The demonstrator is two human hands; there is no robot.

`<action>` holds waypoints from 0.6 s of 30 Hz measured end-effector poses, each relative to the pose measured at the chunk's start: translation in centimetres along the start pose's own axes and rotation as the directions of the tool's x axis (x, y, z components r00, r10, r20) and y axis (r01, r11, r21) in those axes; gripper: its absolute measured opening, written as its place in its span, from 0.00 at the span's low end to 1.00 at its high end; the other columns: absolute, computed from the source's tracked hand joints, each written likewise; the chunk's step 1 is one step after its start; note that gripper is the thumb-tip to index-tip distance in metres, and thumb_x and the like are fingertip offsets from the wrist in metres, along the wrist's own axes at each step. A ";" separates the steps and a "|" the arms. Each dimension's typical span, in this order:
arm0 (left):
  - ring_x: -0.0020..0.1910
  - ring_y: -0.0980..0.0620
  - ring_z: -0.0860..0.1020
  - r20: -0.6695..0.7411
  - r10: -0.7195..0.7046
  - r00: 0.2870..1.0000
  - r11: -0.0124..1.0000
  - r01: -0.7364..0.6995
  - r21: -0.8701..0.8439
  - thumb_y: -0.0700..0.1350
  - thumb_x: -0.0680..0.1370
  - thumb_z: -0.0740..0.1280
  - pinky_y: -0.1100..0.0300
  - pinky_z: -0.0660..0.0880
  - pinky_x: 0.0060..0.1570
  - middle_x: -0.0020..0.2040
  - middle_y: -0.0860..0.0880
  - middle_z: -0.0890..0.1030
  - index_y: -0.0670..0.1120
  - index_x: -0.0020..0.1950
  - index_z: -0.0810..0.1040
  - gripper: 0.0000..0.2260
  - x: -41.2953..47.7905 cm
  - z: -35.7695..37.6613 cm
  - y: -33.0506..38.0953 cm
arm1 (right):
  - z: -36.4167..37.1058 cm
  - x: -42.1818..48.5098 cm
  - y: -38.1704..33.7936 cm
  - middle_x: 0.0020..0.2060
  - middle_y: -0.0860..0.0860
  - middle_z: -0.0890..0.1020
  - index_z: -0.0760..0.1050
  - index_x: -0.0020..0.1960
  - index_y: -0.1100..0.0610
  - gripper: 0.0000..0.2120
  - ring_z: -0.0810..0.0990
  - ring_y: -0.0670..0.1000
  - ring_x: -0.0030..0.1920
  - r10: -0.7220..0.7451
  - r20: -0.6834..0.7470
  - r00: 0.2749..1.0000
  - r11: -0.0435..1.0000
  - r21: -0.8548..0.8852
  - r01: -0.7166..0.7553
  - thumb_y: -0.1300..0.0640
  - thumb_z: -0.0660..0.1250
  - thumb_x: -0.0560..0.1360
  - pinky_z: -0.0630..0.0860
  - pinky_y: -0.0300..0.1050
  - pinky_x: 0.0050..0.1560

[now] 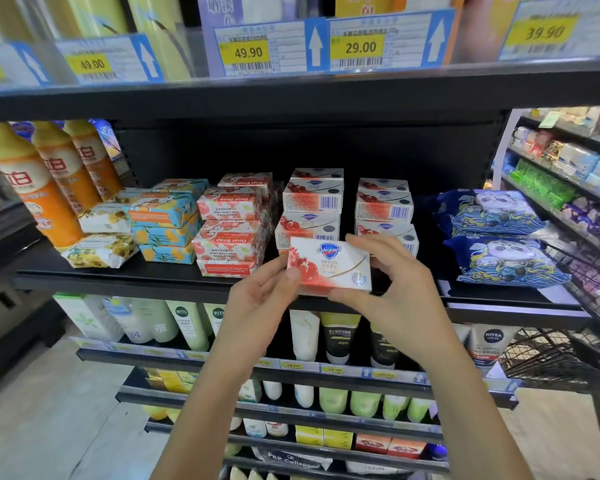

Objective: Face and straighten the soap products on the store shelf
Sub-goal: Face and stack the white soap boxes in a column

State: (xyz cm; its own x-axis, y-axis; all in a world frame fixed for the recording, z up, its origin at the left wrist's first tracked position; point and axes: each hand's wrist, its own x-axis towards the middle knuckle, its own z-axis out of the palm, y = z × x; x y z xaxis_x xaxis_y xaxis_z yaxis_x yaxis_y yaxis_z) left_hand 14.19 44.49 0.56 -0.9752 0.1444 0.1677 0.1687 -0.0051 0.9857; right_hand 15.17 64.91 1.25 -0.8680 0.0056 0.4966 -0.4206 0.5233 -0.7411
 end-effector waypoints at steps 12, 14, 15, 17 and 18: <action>0.73 0.66 0.57 0.245 0.244 0.938 0.501 -0.338 0.797 0.56 0.79 0.70 0.76 0.43 0.72 0.71 0.64 0.64 0.53 0.76 0.72 0.26 3.2 -0.3 -5.1 | 1.7 9.5 -1.4 0.57 0.50 0.78 0.79 0.66 0.54 0.30 0.78 0.50 0.58 0.027 -0.062 0.998 0.986 -0.162 -0.037 0.50 0.83 0.67 0.74 0.45 0.59; 0.72 0.66 0.59 0.223 0.304 0.926 0.495 -0.353 0.794 0.54 0.79 0.71 0.70 0.49 0.76 0.72 0.62 0.68 0.52 0.74 0.75 0.23 3.5 -0.5 -6.3 | 2.1 10.1 -1.2 0.58 0.50 0.77 0.78 0.68 0.54 0.30 0.75 0.49 0.59 0.038 -0.064 0.997 0.978 -0.201 -0.051 0.50 0.82 0.68 0.69 0.40 0.56; 0.72 0.67 0.60 0.212 0.324 0.922 0.500 -0.357 0.789 0.53 0.79 0.71 0.69 0.50 0.76 0.72 0.61 0.70 0.52 0.73 0.76 0.22 3.6 -0.6 -6.7 | 2.3 10.3 -1.0 0.61 0.51 0.76 0.77 0.69 0.54 0.32 0.74 0.49 0.61 0.052 -0.067 0.996 0.975 -0.210 -0.065 0.49 0.82 0.68 0.67 0.39 0.57; 0.72 0.68 0.60 0.211 0.353 0.912 0.509 -0.376 0.774 0.52 0.79 0.72 0.73 0.48 0.75 0.72 0.60 0.72 0.51 0.72 0.77 0.22 3.6 -0.6 -7.1 | 2.8 10.6 -0.4 0.66 0.53 0.75 0.75 0.72 0.54 0.35 0.74 0.52 0.66 0.066 -0.076 0.995 0.972 -0.221 -0.081 0.48 0.82 0.68 0.67 0.39 0.61; 0.71 0.69 0.60 0.211 0.364 0.907 0.515 -0.385 0.766 0.52 0.78 0.73 0.75 0.47 0.74 0.71 0.60 0.72 0.50 0.71 0.78 0.21 3.7 -0.6 -7.2 | 2.9 10.6 -0.2 0.67 0.54 0.75 0.74 0.72 0.54 0.36 0.74 0.53 0.67 0.066 -0.084 0.994 0.971 -0.222 -0.083 0.48 0.82 0.68 0.68 0.41 0.64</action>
State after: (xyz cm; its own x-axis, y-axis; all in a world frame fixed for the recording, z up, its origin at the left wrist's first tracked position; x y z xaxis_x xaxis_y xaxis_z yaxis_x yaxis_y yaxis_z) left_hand 9.30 44.45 -5.89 -0.7930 0.3376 0.5071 0.5719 0.6994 0.4287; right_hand 5.32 62.37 5.35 -0.8684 0.1119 0.4831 -0.2778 0.6972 -0.6608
